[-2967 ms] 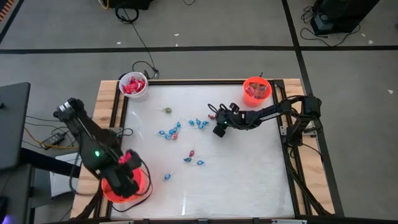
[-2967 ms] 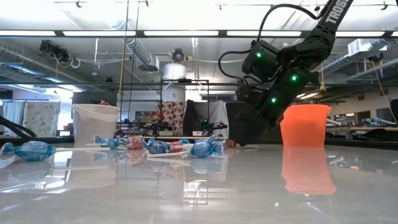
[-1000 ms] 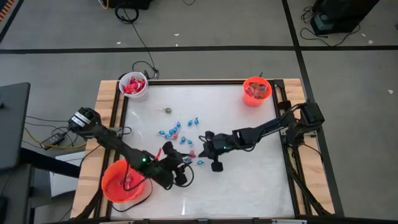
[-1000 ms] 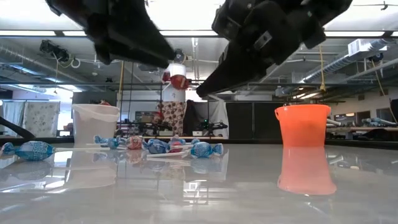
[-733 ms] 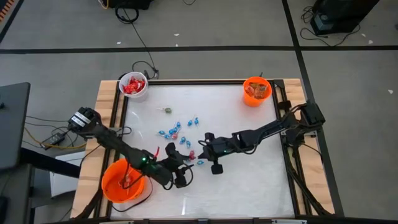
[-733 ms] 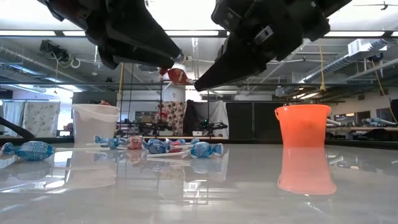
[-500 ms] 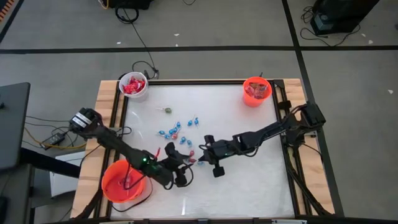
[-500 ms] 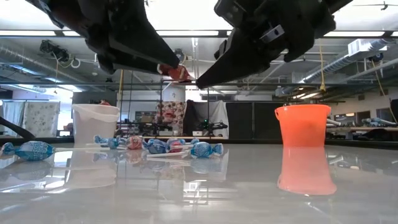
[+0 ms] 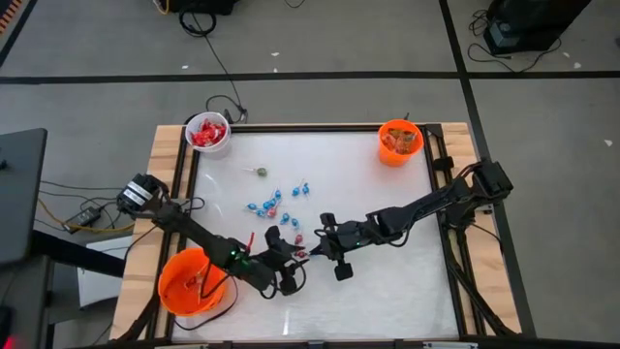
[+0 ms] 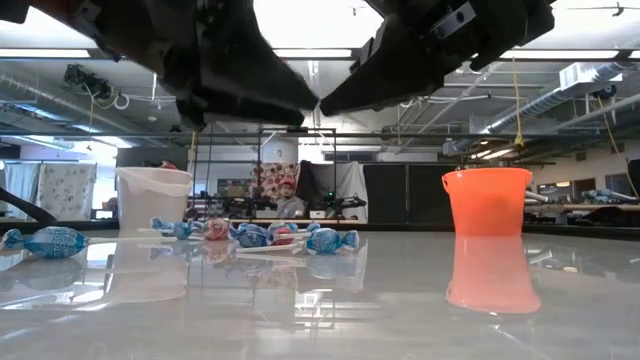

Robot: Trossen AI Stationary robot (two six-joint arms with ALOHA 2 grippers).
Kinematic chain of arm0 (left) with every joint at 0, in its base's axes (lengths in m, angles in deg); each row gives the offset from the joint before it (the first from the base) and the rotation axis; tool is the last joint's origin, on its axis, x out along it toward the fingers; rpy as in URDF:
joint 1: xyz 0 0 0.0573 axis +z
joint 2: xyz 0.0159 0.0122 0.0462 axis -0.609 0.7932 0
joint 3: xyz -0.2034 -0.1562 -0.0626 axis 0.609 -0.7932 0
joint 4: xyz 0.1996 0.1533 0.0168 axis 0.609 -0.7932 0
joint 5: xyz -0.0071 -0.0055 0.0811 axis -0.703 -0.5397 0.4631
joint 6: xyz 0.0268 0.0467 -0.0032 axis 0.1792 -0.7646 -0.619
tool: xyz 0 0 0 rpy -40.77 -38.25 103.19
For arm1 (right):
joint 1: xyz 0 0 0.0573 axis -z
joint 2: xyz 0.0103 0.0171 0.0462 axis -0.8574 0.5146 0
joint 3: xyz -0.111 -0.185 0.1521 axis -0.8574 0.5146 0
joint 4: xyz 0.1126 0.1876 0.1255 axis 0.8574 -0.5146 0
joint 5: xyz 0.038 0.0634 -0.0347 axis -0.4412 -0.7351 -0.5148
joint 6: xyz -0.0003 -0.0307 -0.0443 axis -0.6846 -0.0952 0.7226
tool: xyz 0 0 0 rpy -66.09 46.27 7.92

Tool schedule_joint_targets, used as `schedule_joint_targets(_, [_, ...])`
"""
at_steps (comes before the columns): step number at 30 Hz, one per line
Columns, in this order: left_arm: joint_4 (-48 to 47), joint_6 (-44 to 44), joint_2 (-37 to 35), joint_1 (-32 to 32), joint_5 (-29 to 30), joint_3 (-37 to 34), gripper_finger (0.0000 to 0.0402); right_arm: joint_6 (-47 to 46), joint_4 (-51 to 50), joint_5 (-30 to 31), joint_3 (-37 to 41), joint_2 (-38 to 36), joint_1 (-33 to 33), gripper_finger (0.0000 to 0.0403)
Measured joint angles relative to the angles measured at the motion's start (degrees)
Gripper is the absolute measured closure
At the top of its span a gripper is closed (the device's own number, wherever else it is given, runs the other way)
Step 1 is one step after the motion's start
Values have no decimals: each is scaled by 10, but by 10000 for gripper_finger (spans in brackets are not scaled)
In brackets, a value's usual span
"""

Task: Sort candy by brand, put in halloween buckets
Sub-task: Put the red lollipop into the bottom orange bucket

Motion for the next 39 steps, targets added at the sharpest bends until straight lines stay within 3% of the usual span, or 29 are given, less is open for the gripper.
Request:
schedule_joint_targets(11, [61,-16,-1,4,18,0,239,-18,-12,-5,0,0,1,402])
schedule_joint_targets(14, [81,-10,-1,4,41,0,270,-27,-11,-5,0,0,4,402])
schedule_joint_targets(21, [73,-13,-1,4,24,0,390,-27,-13,-5,0,0,3,402])
schedule_joint_targets(39, [66,-13,-14,9,20,0,399,3,-19,-6,0,0,21,399])
